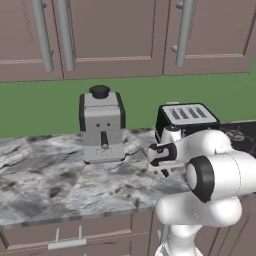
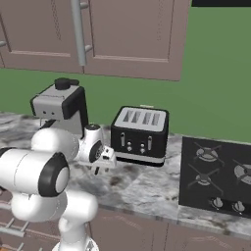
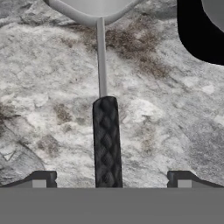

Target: Put the potato and cucumber in the pot. Retrieve the spatula and lightly stir the vegetables in the pot.

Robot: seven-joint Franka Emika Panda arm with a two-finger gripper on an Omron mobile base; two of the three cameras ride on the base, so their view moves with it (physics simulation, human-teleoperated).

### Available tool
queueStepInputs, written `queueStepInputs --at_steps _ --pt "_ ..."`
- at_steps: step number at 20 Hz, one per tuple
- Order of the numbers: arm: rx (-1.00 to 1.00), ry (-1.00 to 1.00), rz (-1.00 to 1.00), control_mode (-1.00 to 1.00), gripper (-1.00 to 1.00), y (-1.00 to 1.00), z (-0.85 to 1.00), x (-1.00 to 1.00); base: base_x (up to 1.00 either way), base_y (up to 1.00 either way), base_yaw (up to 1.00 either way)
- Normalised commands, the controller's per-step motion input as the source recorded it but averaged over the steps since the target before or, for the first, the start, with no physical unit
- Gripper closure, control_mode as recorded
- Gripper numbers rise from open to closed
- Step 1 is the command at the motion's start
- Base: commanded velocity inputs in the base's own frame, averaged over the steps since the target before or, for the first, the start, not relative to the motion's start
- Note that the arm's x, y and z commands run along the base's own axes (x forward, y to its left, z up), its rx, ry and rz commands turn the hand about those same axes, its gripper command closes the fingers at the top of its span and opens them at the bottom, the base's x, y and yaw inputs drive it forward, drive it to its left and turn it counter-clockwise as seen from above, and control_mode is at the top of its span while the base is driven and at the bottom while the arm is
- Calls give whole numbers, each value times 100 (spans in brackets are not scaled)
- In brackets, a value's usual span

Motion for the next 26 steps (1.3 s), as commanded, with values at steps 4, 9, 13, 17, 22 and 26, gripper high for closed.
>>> queueStepInputs --at_steps 4,9,13,17,22,26 --pt "0 0 0 -100 -100 0 -21 -16 0 0 0" --pt "0 0 0 -100 -100 0 -20 3 0 0 0" --pt "0 0 0 -100 100 3 -29 16 0 0 0" --pt "0 0 6 -100 100 5 -32 -9 0 0 0" --pt "0 -11 21 -100 100 0 -4 -47 0 0 0" --pt "0 -27 23 -100 100 0 2 -42 0 0 0"
